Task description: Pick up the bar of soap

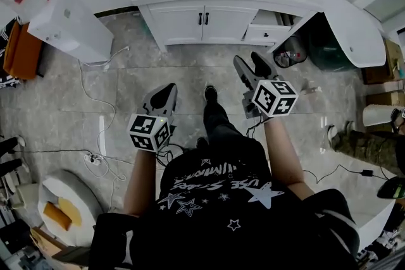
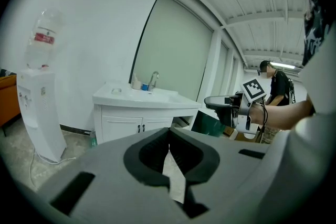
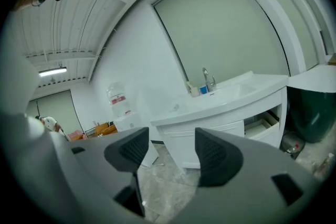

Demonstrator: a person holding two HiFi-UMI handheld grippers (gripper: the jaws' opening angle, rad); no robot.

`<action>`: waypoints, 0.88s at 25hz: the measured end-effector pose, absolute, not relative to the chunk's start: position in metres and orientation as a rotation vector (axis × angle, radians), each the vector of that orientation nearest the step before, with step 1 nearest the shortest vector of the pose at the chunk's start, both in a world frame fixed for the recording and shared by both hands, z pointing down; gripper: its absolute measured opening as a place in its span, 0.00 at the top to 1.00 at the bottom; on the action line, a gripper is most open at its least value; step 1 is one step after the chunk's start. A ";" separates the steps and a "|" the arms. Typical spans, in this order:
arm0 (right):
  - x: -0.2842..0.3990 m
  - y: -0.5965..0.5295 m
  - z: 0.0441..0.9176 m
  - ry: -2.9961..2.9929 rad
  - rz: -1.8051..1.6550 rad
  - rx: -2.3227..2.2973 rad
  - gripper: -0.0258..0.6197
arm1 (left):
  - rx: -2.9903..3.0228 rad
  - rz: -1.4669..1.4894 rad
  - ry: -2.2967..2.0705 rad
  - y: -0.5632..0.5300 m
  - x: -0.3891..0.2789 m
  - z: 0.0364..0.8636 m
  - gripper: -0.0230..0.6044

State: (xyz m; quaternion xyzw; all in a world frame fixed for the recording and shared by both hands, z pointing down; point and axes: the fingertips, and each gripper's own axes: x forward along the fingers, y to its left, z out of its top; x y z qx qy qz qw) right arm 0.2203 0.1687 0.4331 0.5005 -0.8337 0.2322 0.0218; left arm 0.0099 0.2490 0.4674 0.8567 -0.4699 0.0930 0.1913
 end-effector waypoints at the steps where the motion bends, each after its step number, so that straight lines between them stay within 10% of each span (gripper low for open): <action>1: 0.221 0.157 0.436 -2.582 0.732 1.552 0.53 | 2.399 0.267 -1.325 0.240 0.008 0.469 0.95; 22: 0.232 -0.126 0.428 -2.652 0.768 1.454 0.53 | 2.367 0.290 -1.482 -0.010 0.020 0.441 0.95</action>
